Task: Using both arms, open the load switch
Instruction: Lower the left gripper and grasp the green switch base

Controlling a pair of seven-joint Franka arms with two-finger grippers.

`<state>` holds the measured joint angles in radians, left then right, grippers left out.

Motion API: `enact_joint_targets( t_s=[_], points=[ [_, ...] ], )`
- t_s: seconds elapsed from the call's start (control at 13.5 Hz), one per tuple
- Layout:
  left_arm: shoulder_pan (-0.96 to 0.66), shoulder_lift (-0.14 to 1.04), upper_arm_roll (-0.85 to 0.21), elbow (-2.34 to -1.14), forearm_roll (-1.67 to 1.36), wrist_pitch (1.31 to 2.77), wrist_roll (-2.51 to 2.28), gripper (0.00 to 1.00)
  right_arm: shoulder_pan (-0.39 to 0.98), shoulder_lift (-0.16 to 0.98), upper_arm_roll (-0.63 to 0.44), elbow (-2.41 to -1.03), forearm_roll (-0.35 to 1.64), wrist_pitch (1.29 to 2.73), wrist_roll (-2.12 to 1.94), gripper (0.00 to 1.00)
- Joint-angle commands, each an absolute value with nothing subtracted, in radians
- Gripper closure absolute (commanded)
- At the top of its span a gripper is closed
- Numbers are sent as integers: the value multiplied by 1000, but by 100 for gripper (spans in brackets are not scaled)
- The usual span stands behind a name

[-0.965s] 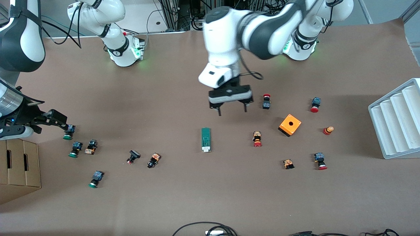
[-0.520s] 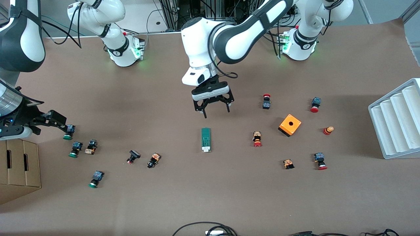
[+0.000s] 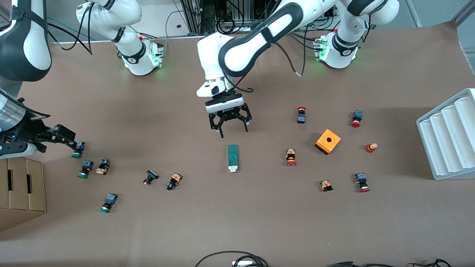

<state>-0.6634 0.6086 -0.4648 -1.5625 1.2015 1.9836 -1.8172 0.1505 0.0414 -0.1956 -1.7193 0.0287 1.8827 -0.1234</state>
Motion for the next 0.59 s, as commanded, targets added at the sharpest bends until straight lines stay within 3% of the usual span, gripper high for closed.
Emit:
enact_joint_targets(
  t_s=[0.0, 0.52],
  points=[
    [-689, 650, -465, -1551, 1314, 1977, -1923, 0, 155, 52, -195, -1698, 14, 1885, -129, 0],
    [-736, 764, -465, -1552, 1566, 1933, -2279, 0, 155, 52, -195, -1698, 15, 1884, -130, 0]
  ],
)
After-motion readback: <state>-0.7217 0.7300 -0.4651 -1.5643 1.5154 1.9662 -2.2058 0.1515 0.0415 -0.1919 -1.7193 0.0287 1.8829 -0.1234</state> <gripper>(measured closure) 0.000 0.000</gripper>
